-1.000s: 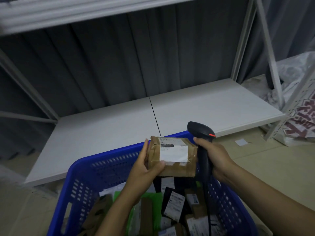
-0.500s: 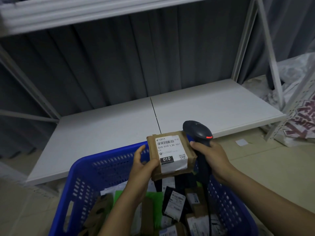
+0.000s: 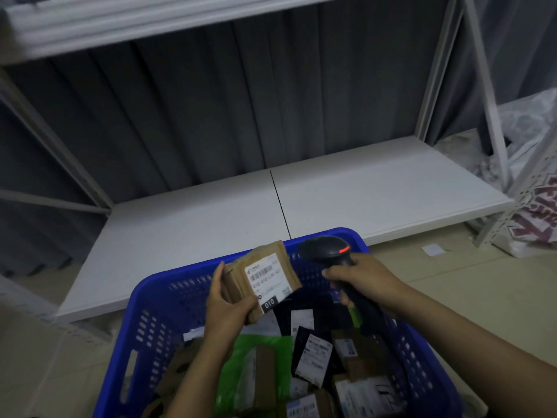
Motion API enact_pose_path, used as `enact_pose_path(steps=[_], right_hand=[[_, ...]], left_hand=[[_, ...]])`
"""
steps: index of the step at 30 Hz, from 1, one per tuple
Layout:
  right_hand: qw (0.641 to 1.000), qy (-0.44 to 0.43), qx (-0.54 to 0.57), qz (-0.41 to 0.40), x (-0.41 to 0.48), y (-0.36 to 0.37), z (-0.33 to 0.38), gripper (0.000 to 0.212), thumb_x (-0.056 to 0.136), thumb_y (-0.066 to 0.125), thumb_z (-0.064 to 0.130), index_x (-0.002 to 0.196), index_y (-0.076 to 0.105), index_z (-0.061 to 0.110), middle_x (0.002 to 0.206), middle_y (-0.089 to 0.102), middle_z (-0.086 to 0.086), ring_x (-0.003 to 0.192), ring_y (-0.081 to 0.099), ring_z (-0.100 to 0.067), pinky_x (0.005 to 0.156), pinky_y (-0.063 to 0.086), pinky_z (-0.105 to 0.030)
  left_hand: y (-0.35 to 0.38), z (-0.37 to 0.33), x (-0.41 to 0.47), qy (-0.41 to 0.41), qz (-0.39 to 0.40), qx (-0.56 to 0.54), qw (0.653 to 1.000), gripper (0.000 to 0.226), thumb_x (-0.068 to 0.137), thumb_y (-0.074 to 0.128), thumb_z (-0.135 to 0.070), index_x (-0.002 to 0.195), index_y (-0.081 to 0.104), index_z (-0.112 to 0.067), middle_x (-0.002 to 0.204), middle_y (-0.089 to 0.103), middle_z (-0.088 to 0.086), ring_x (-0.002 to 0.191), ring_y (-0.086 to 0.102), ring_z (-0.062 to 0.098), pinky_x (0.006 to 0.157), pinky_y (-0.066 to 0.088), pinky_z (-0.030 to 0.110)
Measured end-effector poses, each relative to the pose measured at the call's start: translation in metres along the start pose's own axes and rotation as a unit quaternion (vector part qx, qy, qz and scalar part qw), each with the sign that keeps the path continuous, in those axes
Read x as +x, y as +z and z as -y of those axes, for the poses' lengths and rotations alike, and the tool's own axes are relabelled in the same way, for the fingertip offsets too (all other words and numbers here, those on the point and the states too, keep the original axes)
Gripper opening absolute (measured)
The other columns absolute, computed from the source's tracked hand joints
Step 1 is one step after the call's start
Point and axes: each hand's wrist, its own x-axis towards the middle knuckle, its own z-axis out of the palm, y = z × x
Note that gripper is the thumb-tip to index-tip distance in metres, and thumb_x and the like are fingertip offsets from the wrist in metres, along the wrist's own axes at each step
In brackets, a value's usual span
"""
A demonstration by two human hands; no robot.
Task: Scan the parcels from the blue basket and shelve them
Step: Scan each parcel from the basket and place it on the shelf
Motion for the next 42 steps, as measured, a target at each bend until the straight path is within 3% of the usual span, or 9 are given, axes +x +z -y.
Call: enact_pose_path(steps=[4,12,19,21,25,29,34,38,42], right_hand=[[0.994,0.010,-0.081,0.076,-0.006,0.005,0.004,0.017,0.089,0.066,0.016,0.077,0.057,0.008,0.046,0.059,0.004,0.039,0.053,-0.013,0.046,0.045,-0.025],[0.986,0.021,-0.112,0.123,-0.011,0.009,0.014,0.020,0.091,0.063,0.020,0.076,0.059,0.007,0.045,0.058,0.003,0.041,0.053,-0.011,0.048,0.046,-0.023],[0.985,0.013,-0.111,0.134,-0.014,0.012,0.020,0.019,0.091,0.063,0.019,0.077,0.058,0.008,0.045,0.059,0.004,0.040,0.053,-0.011,0.048,0.045,-0.023],[0.985,0.000,-0.110,0.130,-0.015,0.014,0.025,0.019,0.091,0.063,0.019,0.077,0.058,0.008,0.047,0.059,0.003,0.041,0.053,-0.013,0.048,0.045,-0.023],[0.993,-0.038,-0.092,0.068,-0.017,0.021,0.032,0.013,0.089,0.067,0.021,0.083,0.061,0.011,0.056,0.065,-0.007,0.046,0.059,-0.019,0.052,0.049,-0.027],[0.989,-0.103,-0.088,-0.058,-0.021,0.027,0.043,0.008,0.082,0.074,0.022,0.083,0.067,0.018,0.063,0.069,0.006,0.058,0.064,-0.007,0.061,0.050,-0.022],[0.975,-0.170,-0.039,-0.138,-0.042,0.043,0.075,0.012,0.082,0.075,0.015,0.080,0.067,0.025,0.067,0.070,0.013,0.070,0.062,-0.002,0.057,0.044,-0.008],[0.965,-0.214,-0.020,-0.149,-0.061,0.059,0.108,0.016,0.083,0.074,0.012,0.097,0.067,0.018,0.085,0.069,0.005,0.080,0.061,-0.006,0.058,0.043,-0.006],[0.950,-0.239,0.020,-0.200,-0.080,0.063,0.149,0.015,0.083,0.074,0.019,0.095,0.065,0.021,0.090,0.069,0.002,0.084,0.062,-0.012,0.062,0.042,-0.020]], left_hand=[[-0.011,0.011,0.008,-0.010,-0.043,0.006,0.999,0.095,0.076,0.072,0.004,0.147,0.027,-0.041,0.150,0.035,0.008,0.129,0.044,0.029,0.084,0.056,0.053],[-0.013,0.016,0.011,-0.013,-0.045,0.007,0.999,0.097,0.077,0.073,0.002,0.148,0.024,-0.042,0.149,0.036,0.009,0.126,0.048,0.031,0.075,0.059,0.046],[-0.012,0.010,0.008,-0.004,-0.041,-0.004,0.999,0.094,0.079,0.073,0.000,0.149,0.024,-0.040,0.152,0.034,0.008,0.131,0.043,0.030,0.087,0.055,0.051],[-0.014,0.005,0.007,0.003,-0.038,-0.006,0.999,0.090,0.081,0.072,-0.004,0.150,0.025,-0.038,0.153,0.033,0.007,0.133,0.041,0.028,0.087,0.054,0.045],[-0.020,-0.014,0.002,0.019,-0.020,-0.027,0.999,0.081,0.086,0.069,-0.016,0.150,0.024,-0.039,0.150,0.039,0.005,0.124,0.050,0.026,0.069,0.052,0.025],[-0.034,-0.048,-0.007,0.048,-0.003,-0.060,0.997,0.069,0.090,0.063,-0.026,0.148,0.028,-0.040,0.143,0.047,0.001,0.113,0.056,0.021,0.069,0.054,0.028],[-0.049,-0.102,-0.018,0.093,0.010,-0.043,0.995,0.064,0.093,0.060,-0.034,0.146,0.025,-0.045,0.137,0.038,-0.017,0.125,0.052,0.026,0.088,0.053,0.041],[-0.060,-0.148,-0.027,0.109,0.080,-0.075,0.988,0.058,0.095,0.054,-0.037,0.145,0.026,-0.047,0.139,0.052,-0.002,0.109,0.062,0.024,0.076,0.060,0.046],[-0.078,-0.194,-0.038,0.169,0.158,-0.025,0.973,0.074,0.087,0.060,-0.050,0.147,0.016,-0.050,0.145,0.043,-0.007,0.117,0.056,0.023,0.070,0.061,0.037]])
